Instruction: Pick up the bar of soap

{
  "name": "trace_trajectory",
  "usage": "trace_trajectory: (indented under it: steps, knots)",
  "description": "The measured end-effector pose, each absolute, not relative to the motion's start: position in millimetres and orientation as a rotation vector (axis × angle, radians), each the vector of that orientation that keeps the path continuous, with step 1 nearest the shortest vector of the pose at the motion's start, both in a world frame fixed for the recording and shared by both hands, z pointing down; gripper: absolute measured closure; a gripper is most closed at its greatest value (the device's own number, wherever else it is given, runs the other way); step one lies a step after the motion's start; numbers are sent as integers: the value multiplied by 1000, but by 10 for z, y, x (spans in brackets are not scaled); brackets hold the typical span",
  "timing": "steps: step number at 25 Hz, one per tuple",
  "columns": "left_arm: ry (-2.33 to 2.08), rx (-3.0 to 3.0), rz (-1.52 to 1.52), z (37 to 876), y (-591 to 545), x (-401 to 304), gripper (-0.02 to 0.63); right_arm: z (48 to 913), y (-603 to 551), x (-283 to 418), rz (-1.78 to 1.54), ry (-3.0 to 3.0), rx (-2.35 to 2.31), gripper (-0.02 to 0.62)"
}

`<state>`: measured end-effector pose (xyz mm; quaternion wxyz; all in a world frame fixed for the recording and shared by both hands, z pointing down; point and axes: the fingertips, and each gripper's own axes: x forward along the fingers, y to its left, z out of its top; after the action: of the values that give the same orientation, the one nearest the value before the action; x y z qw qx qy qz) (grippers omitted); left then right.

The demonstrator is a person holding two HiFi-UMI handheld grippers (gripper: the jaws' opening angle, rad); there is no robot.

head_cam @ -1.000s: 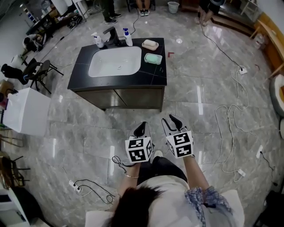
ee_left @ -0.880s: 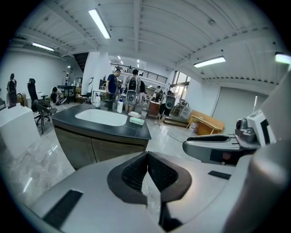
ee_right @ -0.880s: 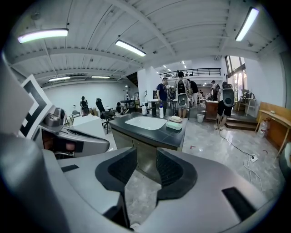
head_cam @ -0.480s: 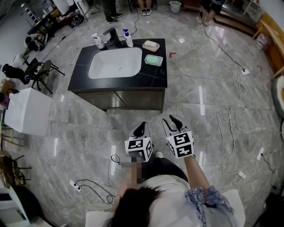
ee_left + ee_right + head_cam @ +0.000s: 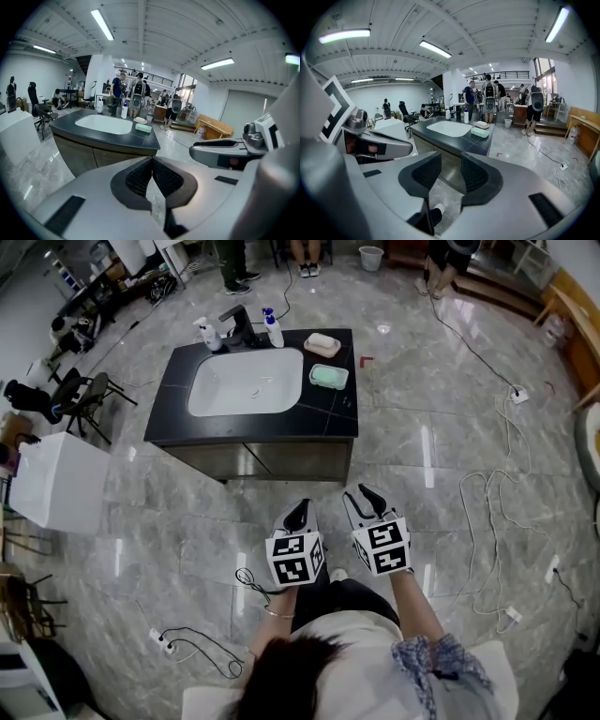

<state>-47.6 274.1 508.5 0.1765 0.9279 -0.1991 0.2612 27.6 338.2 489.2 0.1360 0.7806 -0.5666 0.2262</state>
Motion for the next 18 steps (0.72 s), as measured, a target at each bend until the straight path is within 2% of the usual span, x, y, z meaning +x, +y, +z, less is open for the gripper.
trace_trajectory:
  steps: [18]
  knots:
    - [-485, 2630, 742, 5116, 1755, 148, 597, 4899, 2429, 852, 693, -1604, 2320, 459]
